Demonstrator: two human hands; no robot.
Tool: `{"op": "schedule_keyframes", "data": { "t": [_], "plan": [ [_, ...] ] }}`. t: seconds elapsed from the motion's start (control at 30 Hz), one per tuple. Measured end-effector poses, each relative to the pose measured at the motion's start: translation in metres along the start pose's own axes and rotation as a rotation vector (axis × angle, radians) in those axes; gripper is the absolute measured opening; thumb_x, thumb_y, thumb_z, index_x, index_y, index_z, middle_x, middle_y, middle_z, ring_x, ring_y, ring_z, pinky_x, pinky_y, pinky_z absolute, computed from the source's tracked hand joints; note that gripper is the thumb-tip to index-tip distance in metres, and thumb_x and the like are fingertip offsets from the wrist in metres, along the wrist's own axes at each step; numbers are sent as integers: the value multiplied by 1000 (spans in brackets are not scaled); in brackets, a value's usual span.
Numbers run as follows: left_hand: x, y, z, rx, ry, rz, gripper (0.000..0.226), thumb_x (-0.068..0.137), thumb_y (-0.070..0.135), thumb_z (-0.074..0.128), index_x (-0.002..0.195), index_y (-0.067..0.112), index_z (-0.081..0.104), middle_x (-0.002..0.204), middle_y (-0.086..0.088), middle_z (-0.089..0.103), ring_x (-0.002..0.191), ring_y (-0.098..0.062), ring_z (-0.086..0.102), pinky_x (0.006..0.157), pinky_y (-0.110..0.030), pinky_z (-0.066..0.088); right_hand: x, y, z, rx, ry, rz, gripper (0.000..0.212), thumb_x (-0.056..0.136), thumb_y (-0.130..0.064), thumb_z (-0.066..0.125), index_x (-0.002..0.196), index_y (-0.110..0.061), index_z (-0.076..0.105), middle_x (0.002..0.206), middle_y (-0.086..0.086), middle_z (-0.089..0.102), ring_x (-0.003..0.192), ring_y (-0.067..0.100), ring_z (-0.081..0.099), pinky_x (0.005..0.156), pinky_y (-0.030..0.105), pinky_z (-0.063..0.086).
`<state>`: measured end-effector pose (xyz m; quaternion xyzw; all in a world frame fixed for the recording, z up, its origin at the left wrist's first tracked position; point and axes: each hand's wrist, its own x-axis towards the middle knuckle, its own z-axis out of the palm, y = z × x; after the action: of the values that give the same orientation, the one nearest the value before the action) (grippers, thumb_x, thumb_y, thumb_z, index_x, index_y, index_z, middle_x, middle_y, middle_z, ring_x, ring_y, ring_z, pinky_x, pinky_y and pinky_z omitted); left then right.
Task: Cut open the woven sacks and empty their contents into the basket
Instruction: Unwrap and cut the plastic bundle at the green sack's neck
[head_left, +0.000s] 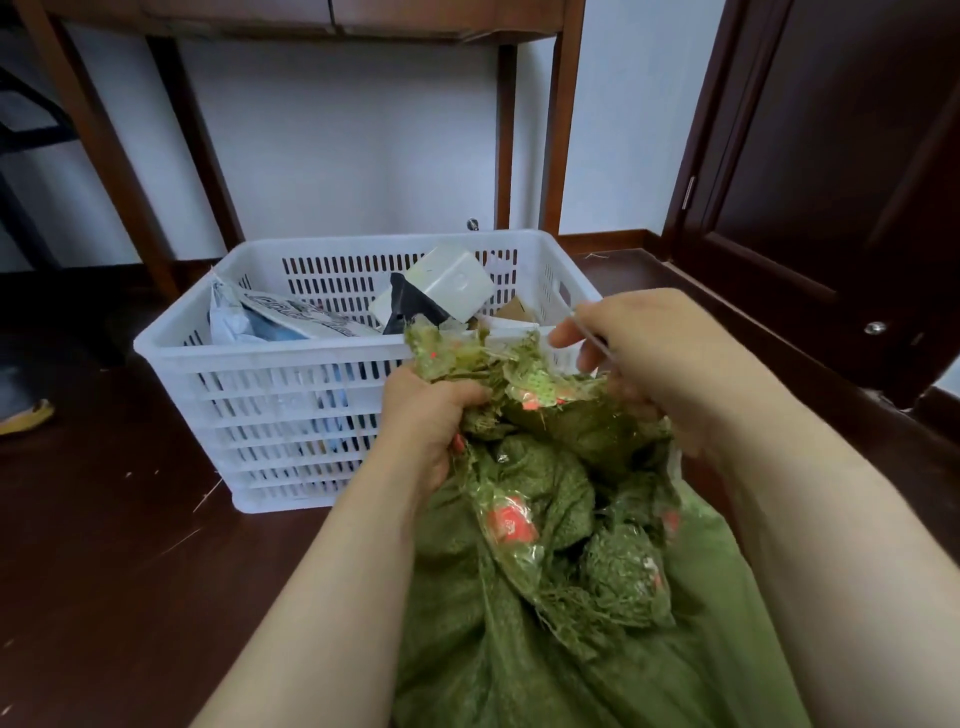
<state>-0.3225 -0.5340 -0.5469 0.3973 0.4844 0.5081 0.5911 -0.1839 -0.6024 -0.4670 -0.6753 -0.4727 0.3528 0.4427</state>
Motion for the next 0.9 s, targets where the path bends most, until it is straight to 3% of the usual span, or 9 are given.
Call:
{"op": "schedule_keyframes", "data": {
  "t": [0.07, 0.17, 0.3, 0.4, 0.5, 0.6, 0.73, 0.9],
  "plan": [
    [1, -2, 3, 6, 41, 39, 33, 71, -17, 65, 100, -2, 60, 82, -12, 69, 71, -25, 69, 59, -33, 58, -5, 0, 6, -43, -112, 2, 31, 95, -30, 46, 87, -10, 68, 58, 2, 54, 35, 8, 34, 31, 16, 24],
    [4, -3, 3, -5, 88, 58, 38, 70, -16, 66, 105, -2, 61, 89, -16, 70, 82, -32, 70, 75, -46, 59, -5, 8, 11, -121, -171, -14, 25, 94, -11, 42, 81, -10, 64, 50, -1, 53, 40, 11, 39, 34, 18, 27],
    [7, -4, 2, 12, 127, 66, 36, 70, -15, 66, 102, -1, 62, 89, -15, 70, 84, -33, 69, 77, -48, 58, -7, 15, 14, -136, -219, -45, 18, 93, -1, 42, 90, -10, 57, 61, 3, 55, 38, 12, 47, 33, 19, 32],
    [7, -7, 3, 33, 171, 97, 34, 70, -13, 66, 101, 1, 63, 89, -14, 70, 83, -31, 69, 76, -45, 58, -8, 11, 10, -123, -221, 9, 13, 93, -14, 47, 87, -12, 58, 55, 4, 58, 31, 10, 34, 34, 13, 23],
    [8, -8, 6, 55, 210, 135, 33, 70, -12, 66, 100, 2, 63, 88, -11, 69, 79, -26, 68, 75, -41, 58, -5, 9, 8, -152, -236, 58, 29, 97, -28, 42, 92, -9, 63, 49, 2, 52, 36, 11, 30, 35, 14, 20],
    [8, -8, 7, 63, 234, 148, 29, 68, -10, 66, 89, 10, 62, 86, -9, 69, 81, -27, 68, 78, -45, 58, -6, 16, 13, -198, -287, 33, 20, 96, -19, 47, 89, -8, 62, 50, 1, 48, 35, 10, 35, 33, 15, 26],
    [8, -9, 6, 88, 239, 161, 30, 67, -9, 66, 90, 9, 65, 86, -9, 71, 80, -27, 70, 76, -50, 58, -10, 22, 17, -156, -400, 66, 17, 99, -15, 44, 90, -9, 58, 44, -1, 49, 30, 10, 37, 31, 15, 29],
    [6, -8, 8, 102, 250, 186, 29, 69, -8, 65, 83, 16, 61, 86, -9, 70, 81, -27, 69, 78, -50, 58, -9, 24, 20, -169, -352, 70, 22, 100, -16, 42, 91, -6, 60, 42, -3, 46, 29, 9, 34, 31, 14, 25]
  ]
}}
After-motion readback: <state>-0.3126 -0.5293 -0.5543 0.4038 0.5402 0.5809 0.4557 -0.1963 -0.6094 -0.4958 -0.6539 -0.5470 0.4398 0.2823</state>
